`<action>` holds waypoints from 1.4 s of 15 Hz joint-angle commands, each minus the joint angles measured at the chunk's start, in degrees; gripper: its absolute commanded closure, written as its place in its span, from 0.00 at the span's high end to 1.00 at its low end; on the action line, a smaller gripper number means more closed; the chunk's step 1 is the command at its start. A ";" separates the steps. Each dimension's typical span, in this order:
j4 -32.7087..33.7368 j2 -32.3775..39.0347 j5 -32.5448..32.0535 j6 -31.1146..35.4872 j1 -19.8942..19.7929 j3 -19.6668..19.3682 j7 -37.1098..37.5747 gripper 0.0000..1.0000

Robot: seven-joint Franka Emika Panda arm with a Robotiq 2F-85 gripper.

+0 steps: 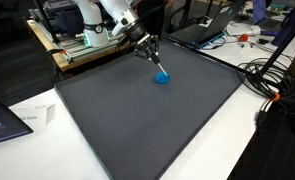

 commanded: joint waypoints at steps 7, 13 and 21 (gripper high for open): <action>-0.54 -0.08 12.01 -2.03 5.59 -9.31 -19.64 0.13; -0.54 -0.14 11.94 -2.39 6.70 -11.49 -20.70 0.13; -0.91 -1.26 11.93 -2.10 8.44 -13.39 -21.99 0.03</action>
